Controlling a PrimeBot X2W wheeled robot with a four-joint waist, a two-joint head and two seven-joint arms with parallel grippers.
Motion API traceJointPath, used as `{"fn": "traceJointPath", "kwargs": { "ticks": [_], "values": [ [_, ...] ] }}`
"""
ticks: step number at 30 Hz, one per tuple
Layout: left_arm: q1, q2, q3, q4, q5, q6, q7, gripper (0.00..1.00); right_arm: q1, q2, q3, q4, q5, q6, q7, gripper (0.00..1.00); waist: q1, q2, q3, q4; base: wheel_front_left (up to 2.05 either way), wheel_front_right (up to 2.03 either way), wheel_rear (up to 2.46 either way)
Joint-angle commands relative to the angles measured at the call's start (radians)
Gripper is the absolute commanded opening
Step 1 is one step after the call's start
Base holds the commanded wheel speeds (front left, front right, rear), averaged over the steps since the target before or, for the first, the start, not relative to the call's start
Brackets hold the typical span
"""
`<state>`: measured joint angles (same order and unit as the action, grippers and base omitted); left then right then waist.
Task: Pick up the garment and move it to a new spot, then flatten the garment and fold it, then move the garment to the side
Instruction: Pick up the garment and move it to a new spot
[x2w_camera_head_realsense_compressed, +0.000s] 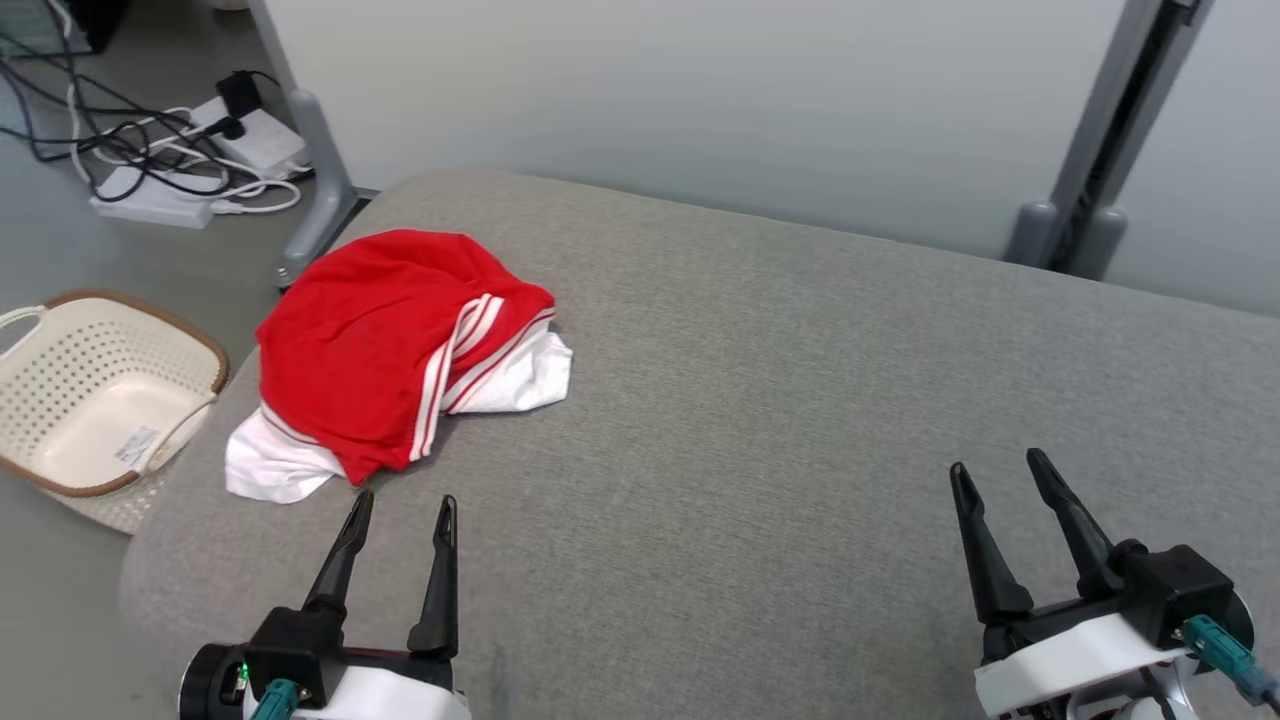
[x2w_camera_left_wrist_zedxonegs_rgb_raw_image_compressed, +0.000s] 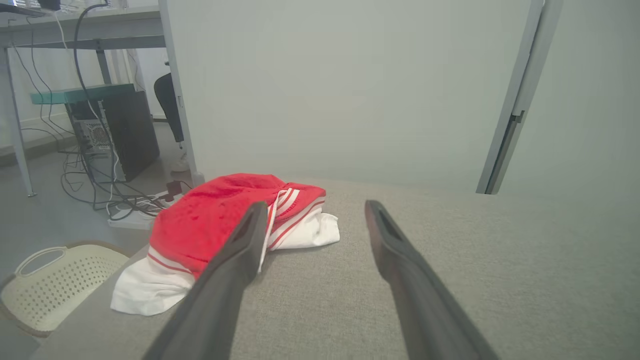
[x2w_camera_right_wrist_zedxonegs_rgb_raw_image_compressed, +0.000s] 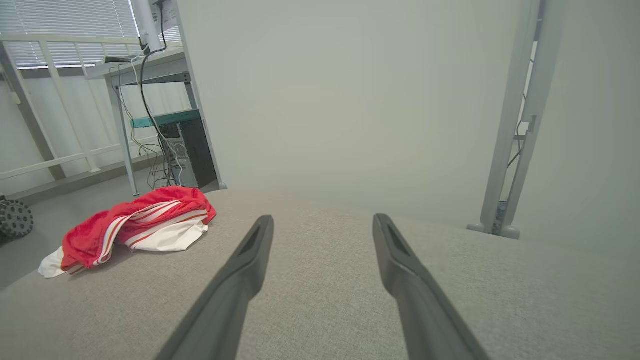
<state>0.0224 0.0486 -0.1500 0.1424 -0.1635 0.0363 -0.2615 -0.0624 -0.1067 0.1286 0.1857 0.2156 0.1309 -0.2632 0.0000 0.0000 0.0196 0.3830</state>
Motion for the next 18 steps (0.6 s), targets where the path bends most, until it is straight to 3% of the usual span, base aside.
{"fn": "traceJointPath", "kwargs": {
  "ticks": [1,5,18],
  "values": [
    [0.008,0.004,0.009,-0.004,0.005,-0.002,-0.004,1.00,0.000,0.000,0.005,0.003,0.006,0.000,-0.003,1.00,0.0000,0.0000,-0.012,0.052,0.00,0.00,0.00],
    [0.026,0.004,0.028,-0.007,0.014,-0.008,-0.004,1.00,0.004,0.006,0.034,0.010,0.015,0.000,-0.003,1.00,0.0000,0.0000,-0.027,0.098,0.00,0.00,0.00],
    [0.072,0.004,0.079,-0.060,-0.005,0.021,-0.004,1.00,-0.065,-0.002,0.144,0.052,0.052,0.000,-0.003,1.00,0.0000,0.0000,-0.015,0.120,0.00,0.00,0.00]
  ]
}}
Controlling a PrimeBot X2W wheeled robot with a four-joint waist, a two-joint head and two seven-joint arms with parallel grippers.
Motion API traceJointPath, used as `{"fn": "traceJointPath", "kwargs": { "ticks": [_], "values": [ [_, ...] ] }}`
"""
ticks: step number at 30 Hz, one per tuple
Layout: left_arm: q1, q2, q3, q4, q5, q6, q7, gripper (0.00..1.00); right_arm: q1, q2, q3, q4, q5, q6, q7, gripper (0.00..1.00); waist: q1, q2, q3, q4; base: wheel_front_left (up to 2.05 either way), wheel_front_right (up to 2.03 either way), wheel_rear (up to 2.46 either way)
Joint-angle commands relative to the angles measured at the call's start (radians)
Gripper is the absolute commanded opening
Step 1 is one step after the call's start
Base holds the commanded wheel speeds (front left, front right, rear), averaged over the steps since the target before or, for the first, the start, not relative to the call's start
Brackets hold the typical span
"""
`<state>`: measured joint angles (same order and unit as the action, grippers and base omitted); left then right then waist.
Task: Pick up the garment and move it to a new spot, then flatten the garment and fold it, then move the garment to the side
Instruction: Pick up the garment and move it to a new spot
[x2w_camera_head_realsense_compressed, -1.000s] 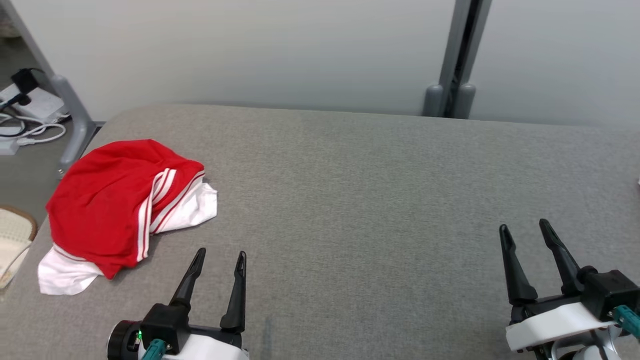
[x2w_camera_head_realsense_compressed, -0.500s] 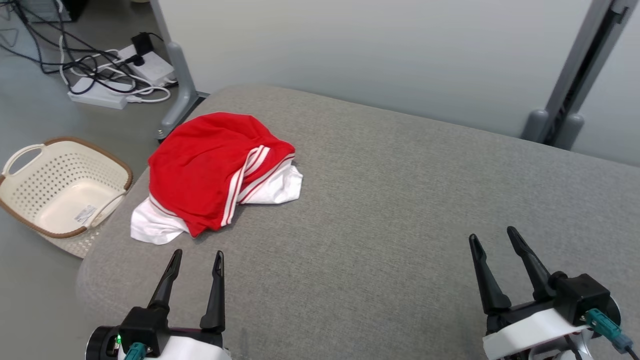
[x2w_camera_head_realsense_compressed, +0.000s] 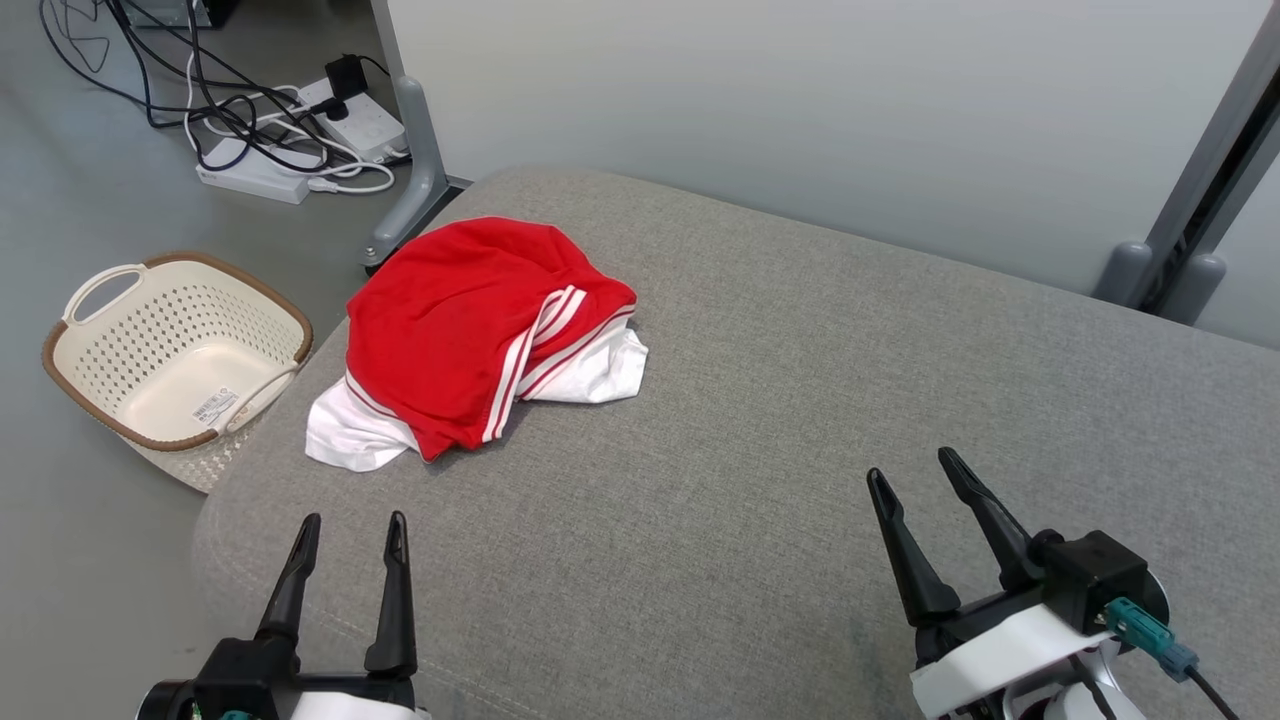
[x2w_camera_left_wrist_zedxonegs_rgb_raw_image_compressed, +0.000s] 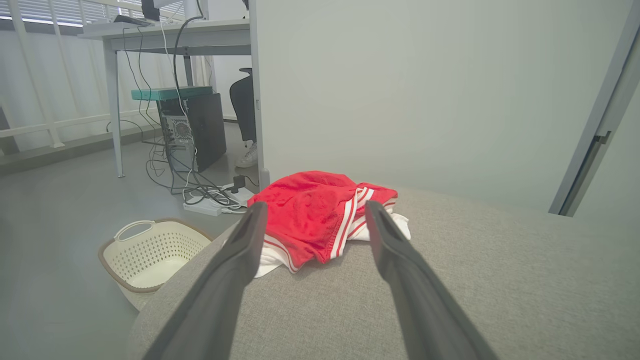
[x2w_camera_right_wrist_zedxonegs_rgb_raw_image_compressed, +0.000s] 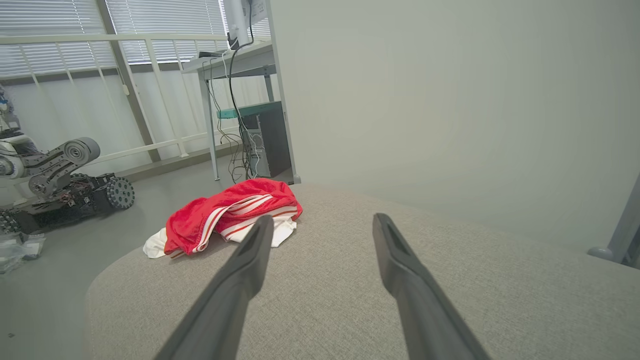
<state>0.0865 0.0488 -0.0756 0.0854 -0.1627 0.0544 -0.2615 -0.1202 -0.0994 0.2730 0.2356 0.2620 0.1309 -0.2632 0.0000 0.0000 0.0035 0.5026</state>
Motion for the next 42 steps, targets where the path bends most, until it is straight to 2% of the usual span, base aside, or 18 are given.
{"fn": "traceJointPath", "kwargs": {
  "ticks": [1,9,22,28,31,40,42],
  "values": [
    [0.008,0.004,0.003,-0.005,-0.006,0.006,-0.004,1.00,-0.011,-0.011,0.002,0.004,0.008,0.000,-0.003,1.00,0.0000,0.0000,0.002,0.001,0.00,0.00,0.00],
    [0.004,0.004,-0.002,-0.009,-0.011,0.016,-0.004,1.00,-0.012,-0.016,0.008,0.011,0.019,0.000,-0.003,1.00,0.0000,0.0000,-0.001,-0.003,0.00,0.00,0.00],
    [-0.018,0.004,-0.014,0.013,-0.010,0.002,-0.004,1.00,0.014,-0.008,-0.006,-0.008,0.011,0.000,-0.003,1.00,0.0000,0.0000,0.000,-0.013,0.00,0.00,0.00],
    [-0.051,0.004,-0.012,0.027,-0.022,0.000,-0.004,1.00,0.015,-0.019,-0.015,-0.031,-0.004,0.000,-0.003,1.00,0.0000,0.0000,0.036,-0.012,0.00,0.00,0.00],
    [-0.087,0.003,0.003,0.044,-0.029,0.004,-0.004,1.00,-0.011,-0.033,-0.011,-0.052,-0.016,0.000,-0.003,1.00,0.0000,0.0000,0.089,-0.031,0.00,0.00,0.00],
    [-0.299,0.049,0.088,0.231,-0.016,-0.081,-0.004,1.00,-0.097,-0.098,0.009,-0.099,-0.047,0.000,-0.003,1.00,0.0000,0.0000,0.268,-0.104,0.00,0.00,0.00],
    [-0.386,0.082,0.090,0.343,-0.015,-0.107,-0.003,1.00,-0.120,-0.110,0.009,-0.110,-0.052,0.000,-0.003,1.00,0.0000,0.0000,0.309,-0.124,0.00,0.00,0.00]
  ]
}}
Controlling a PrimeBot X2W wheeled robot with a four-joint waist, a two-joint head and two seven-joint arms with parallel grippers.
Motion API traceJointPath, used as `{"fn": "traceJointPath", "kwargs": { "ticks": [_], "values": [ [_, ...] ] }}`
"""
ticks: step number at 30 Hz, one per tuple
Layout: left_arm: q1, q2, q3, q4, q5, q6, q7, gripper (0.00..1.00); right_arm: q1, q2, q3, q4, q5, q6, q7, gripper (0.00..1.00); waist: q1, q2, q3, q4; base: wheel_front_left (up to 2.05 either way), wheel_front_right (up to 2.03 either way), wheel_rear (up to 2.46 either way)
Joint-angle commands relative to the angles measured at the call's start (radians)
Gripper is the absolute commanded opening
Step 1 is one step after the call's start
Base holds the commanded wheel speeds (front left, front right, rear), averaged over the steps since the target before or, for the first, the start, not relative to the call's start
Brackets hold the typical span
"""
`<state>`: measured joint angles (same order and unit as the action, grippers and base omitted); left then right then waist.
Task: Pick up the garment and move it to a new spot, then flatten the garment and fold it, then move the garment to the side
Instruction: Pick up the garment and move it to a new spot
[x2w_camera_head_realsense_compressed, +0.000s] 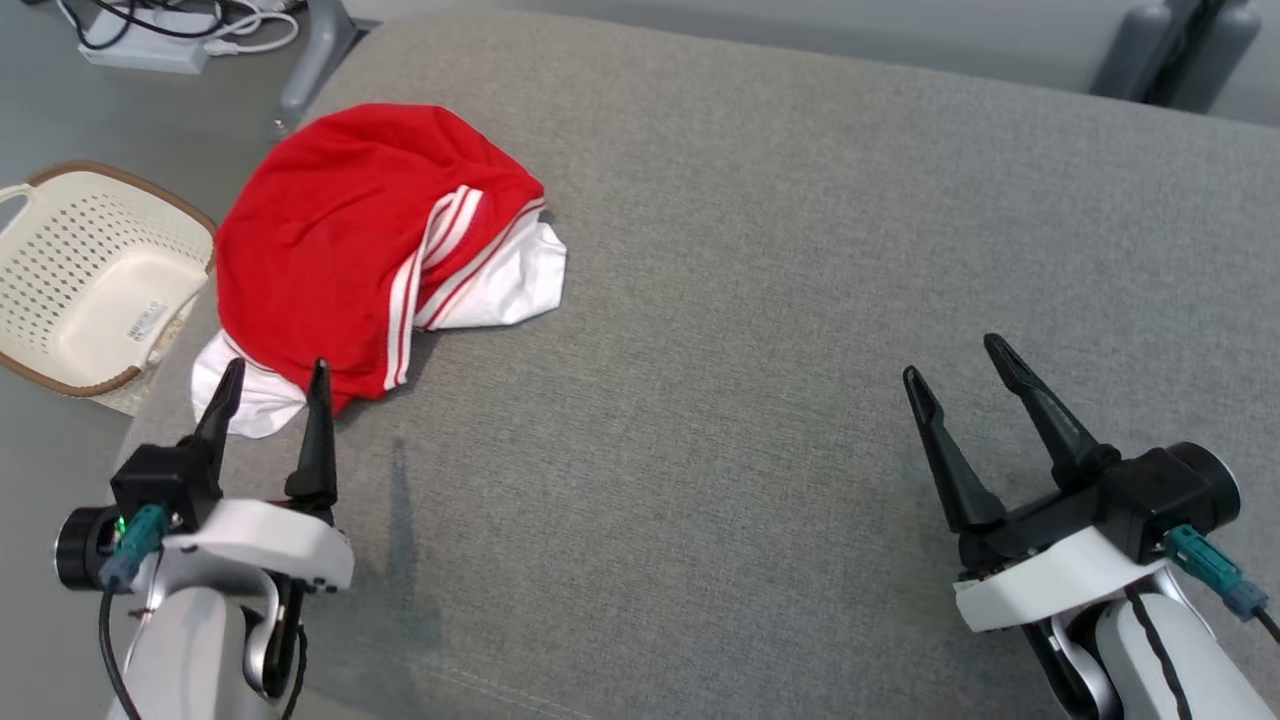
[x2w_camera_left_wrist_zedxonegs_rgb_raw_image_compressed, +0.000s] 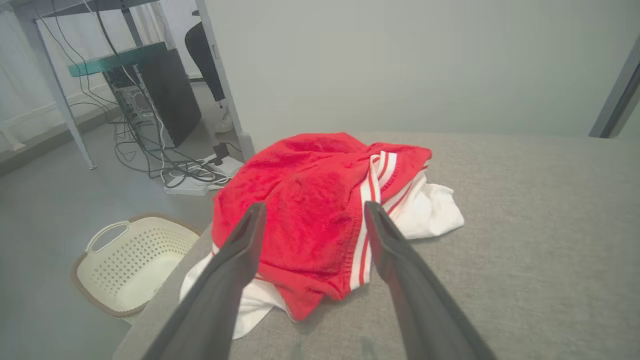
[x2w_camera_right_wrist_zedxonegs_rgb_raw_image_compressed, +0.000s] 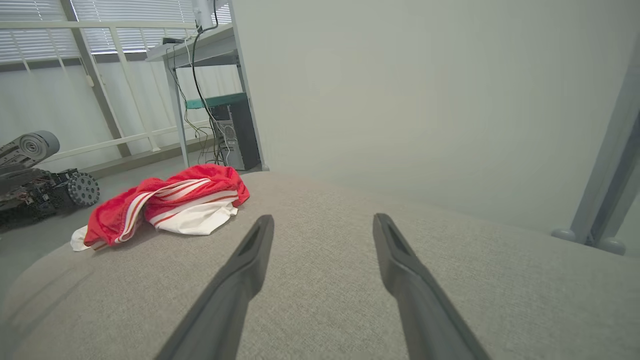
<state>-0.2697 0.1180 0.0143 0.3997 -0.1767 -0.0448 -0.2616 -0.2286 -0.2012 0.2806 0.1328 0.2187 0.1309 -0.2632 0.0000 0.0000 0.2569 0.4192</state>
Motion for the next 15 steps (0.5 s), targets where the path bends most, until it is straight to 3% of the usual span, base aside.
{"fn": "traceJointPath", "kwargs": {
  "ticks": [1,10,15],
  "values": [
    [-0.067,0.027,-0.003,0.064,0.003,-0.013,-0.003,1.00,-0.017,-0.011,0.002,-0.010,-0.010,0.000,-0.003,1.00,0.0000,0.0000,0.068,-0.046,0.00,0.00,0.00],
    [-0.316,0.090,-0.036,0.329,0.004,-0.051,0.073,1.00,-0.064,-0.020,0.029,-0.013,-0.018,0.000,-0.003,1.00,0.0000,0.0000,0.143,-0.106,0.00,0.00,0.00],
    [-0.385,0.104,-0.055,0.432,0.013,-0.044,0.114,1.00,-0.072,-0.020,0.024,-0.015,-0.017,0.000,-0.003,1.00,0.0000,0.0000,0.156,-0.128,0.00,0.00,0.00]
  ]
}}
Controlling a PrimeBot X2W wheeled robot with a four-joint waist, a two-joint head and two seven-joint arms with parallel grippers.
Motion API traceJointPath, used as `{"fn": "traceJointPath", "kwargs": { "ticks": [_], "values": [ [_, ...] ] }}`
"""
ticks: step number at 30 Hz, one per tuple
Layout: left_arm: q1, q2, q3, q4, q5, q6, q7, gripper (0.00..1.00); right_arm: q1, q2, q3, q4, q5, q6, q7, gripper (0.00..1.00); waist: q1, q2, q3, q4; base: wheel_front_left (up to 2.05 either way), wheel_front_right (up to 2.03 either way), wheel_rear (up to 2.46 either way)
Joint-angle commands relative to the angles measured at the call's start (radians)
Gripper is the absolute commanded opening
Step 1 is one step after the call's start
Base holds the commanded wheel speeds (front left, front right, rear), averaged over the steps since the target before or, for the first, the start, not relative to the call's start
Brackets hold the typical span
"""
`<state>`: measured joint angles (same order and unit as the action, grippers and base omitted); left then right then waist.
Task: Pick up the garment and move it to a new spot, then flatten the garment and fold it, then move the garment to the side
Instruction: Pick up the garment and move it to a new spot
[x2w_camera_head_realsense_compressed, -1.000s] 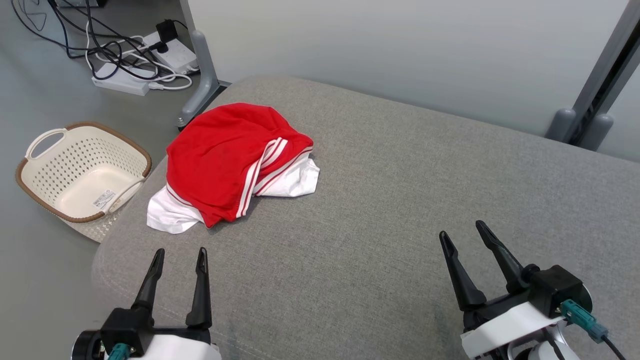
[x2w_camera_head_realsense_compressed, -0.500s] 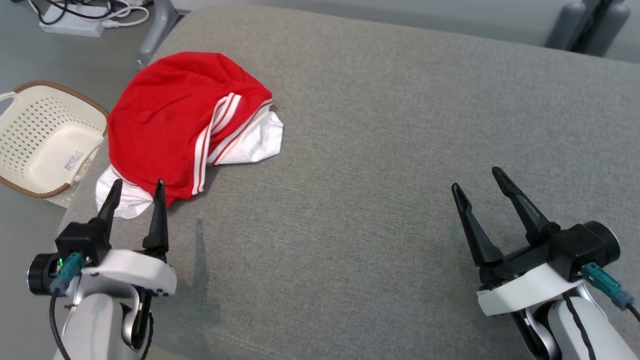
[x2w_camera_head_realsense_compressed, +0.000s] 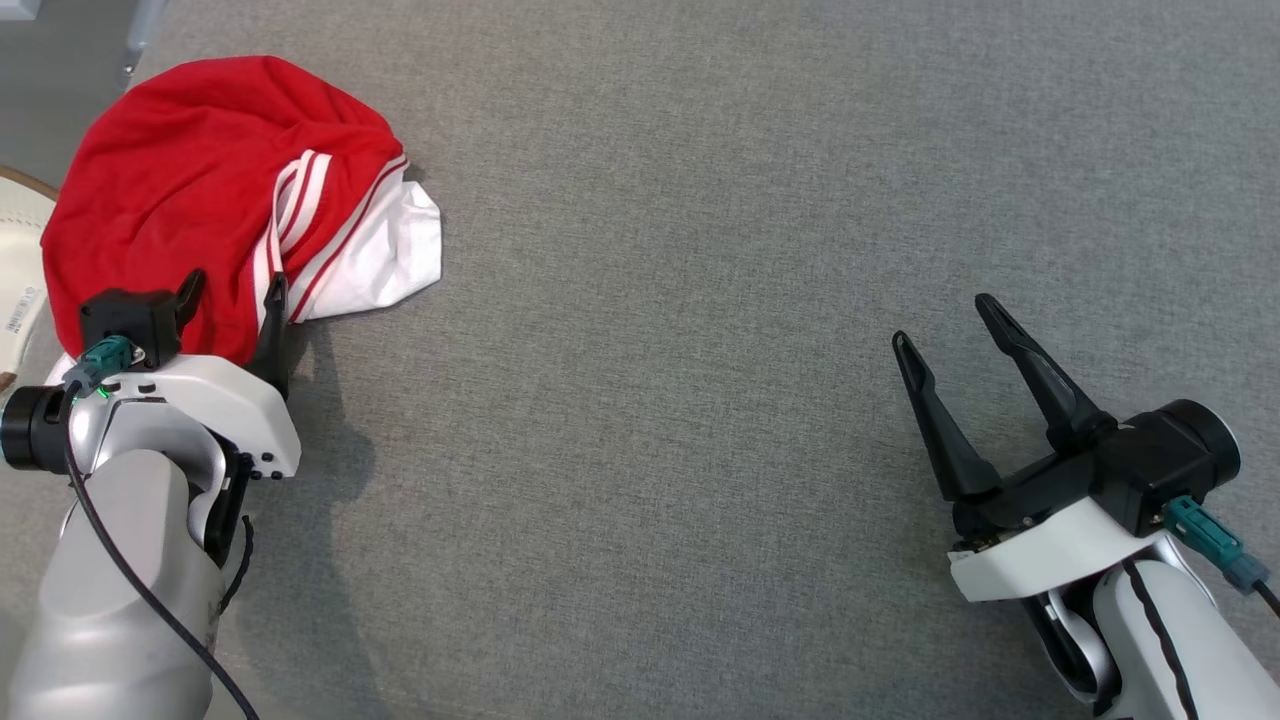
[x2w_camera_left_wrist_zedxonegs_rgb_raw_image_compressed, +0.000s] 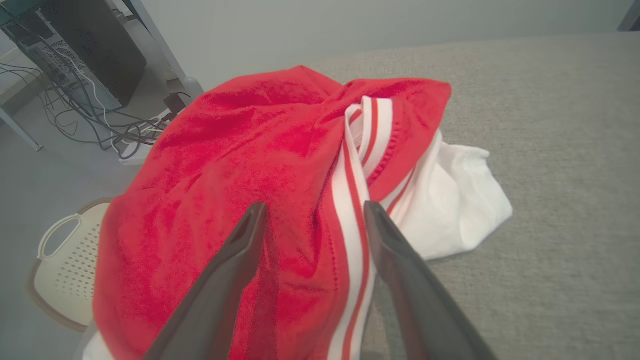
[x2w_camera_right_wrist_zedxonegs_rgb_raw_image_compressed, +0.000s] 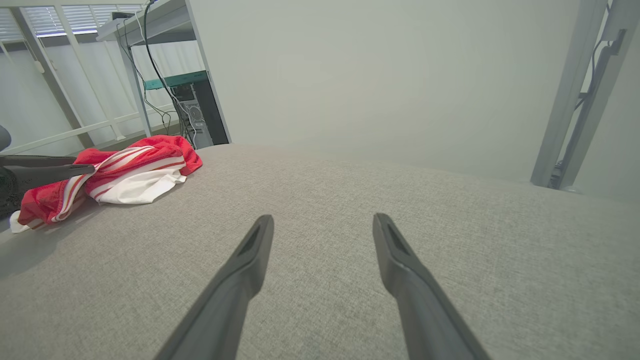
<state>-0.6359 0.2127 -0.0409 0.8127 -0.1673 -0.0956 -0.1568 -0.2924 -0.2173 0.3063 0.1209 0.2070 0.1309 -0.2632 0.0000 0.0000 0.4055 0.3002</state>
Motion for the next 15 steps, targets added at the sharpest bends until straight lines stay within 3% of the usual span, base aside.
{"fn": "traceJointPath", "kwargs": {
  "ticks": [1,8,9,10,11,15],
  "values": [
    [-0.031,0.011,-0.005,0.037,0.010,0.011,0.018,1.00,-0.009,-0.004,-0.003,-0.004,-0.005,0.000,-0.003,1.00,0.0000,0.0000,0.010,-0.012,0.00,0.00,0.00],
    [-0.087,0.025,-0.015,0.145,0.022,0.056,0.074,1.00,-0.023,-0.007,0.000,-0.006,-0.004,0.000,-0.003,1.00,0.0000,0.0000,0.023,-0.029,0.00,0.00,0.00],
    [-0.094,0.025,-0.014,0.163,0.017,0.056,0.084,0.84,-0.024,-0.008,0.000,-0.006,-0.004,0.000,-0.003,1.00,0.0000,0.0000,0.024,-0.031,0.00,0.00,0.00],
    [-0.100,0.026,-0.014,0.175,0.013,0.054,0.088,0.34,-0.024,-0.008,0.000,-0.006,-0.003,0.000,-0.003,1.00,0.0000,0.0000,0.025,-0.032,0.00,0.00,0.00],
    [-0.108,0.028,-0.013,0.187,0.008,0.050,0.089,0.00,-0.023,-0.008,-0.001,-0.005,-0.002,0.000,-0.003,1.00,0.0000,0.0000,0.025,-0.033,0.00,0.00,0.00],
    [-0.127,0.037,-0.023,0.214,0.004,0.034,0.074,0.00,-0.012,-0.002,-0.006,0.004,0.001,0.000,-0.003,1.00,0.0000,0.0000,0.008,-0.033,0.00,0.00,0.00]
  ]
}}
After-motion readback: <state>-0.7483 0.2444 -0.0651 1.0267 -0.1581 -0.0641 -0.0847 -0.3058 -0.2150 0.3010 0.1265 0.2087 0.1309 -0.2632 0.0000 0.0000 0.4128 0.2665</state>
